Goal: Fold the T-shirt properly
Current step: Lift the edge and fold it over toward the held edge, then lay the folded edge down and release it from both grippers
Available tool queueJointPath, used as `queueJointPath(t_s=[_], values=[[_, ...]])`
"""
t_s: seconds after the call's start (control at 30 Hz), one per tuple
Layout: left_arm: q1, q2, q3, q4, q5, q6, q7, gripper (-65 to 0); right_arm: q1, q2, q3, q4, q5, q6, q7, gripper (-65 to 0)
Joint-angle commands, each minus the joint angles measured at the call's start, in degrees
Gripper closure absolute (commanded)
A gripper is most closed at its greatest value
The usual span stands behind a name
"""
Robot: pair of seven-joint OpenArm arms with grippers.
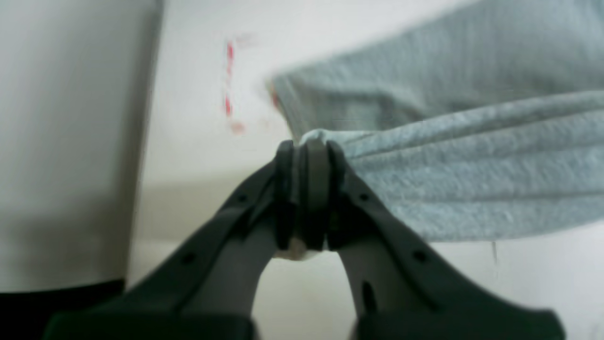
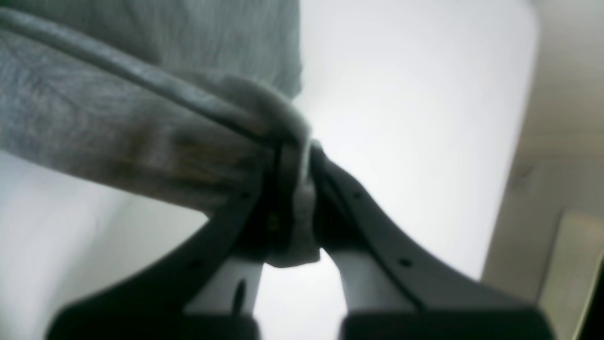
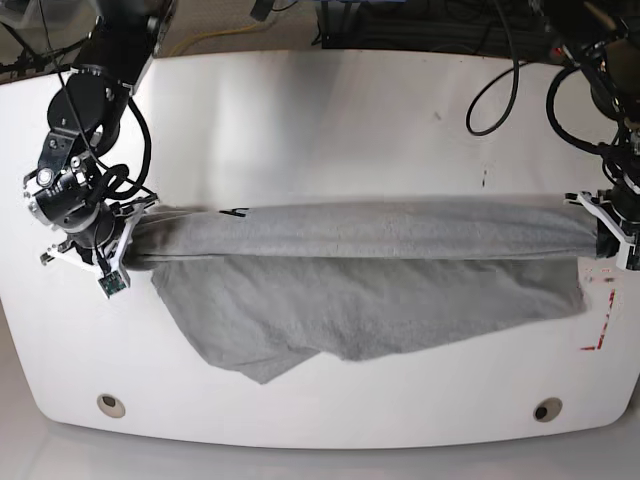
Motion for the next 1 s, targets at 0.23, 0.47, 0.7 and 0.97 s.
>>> queueJointPath(t_s=[0.23,0.47,0.7,0.97], values=[[7.81,1.18,-5.59,0.82,1.5,-3.77,-1.1,0.0,-8.57,-2.85,3.02,2.83,-1.49,-0.23,0.27,0.0],[9.13,1.27,-6.55,-0.67,1.76,-6.58,-1.1,0.0,-9.8,-3.55,3.02,2.74,0.36,-0.23,0.54,0.0],[5.26,0.83,-6.47,-9.64,1.76,-6.67,-1.19,0.0,-5.5,-3.73,2.67,-2.71,0.36,-0.23,0.63,0.0],[1.4,-0.05,-6.12,-14.74,1.76,-6.76,-1.28,0.0,-1.54,-3.64,2.67,-12.03,0.36,-0.23,5.37,0.0]])
